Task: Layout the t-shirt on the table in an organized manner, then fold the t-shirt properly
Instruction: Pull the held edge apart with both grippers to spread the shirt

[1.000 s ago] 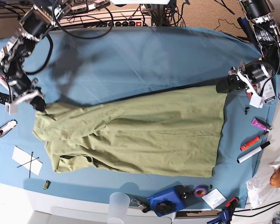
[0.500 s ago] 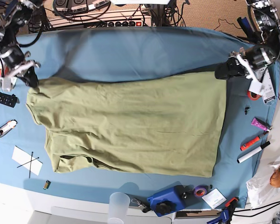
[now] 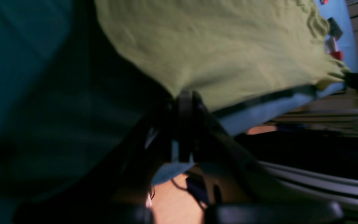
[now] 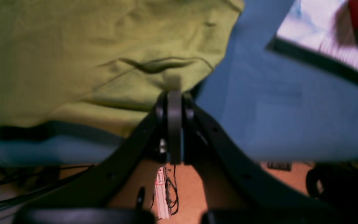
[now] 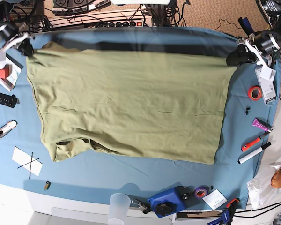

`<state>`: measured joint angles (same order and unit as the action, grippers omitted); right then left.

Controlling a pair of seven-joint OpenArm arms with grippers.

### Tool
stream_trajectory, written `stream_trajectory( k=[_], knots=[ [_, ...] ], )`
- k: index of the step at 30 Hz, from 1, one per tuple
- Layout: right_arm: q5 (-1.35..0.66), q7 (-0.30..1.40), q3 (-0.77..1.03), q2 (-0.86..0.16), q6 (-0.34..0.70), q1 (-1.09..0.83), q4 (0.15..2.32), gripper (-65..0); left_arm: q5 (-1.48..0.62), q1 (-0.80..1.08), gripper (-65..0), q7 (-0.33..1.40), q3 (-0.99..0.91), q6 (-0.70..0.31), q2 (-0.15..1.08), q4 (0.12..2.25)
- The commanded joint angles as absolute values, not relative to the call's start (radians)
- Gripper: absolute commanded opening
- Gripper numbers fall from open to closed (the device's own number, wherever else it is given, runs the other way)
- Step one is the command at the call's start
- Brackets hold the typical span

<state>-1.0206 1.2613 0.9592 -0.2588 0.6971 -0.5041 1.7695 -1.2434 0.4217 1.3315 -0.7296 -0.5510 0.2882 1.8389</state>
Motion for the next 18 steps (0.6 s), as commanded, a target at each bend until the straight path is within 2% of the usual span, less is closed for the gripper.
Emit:
stream_trajectory(
  k=[1, 11, 18],
  knots=[
    [-1.028, 1.245, 0.970, -0.271, 0.698, -0.523, 1.788, -65.0, -1.243, 0.427, -65.0, 1.316, -0.738, -0.552, 0.302, 1.854],
    [-1.015, 1.259, 0.970, -0.208, 0.698, -0.604, 1.788, -65.0, -1.154, 0.500, -65.0, 1.296, -0.738, -0.552, 0.302, 1.852],
    [-1.016, 1.243, 0.970, -0.208, 0.698, -0.603, 1.788, -65.0, -1.151, 0.548, -65.0, 1.229, -0.738, -0.551, 0.302, 1.852]
  ],
)
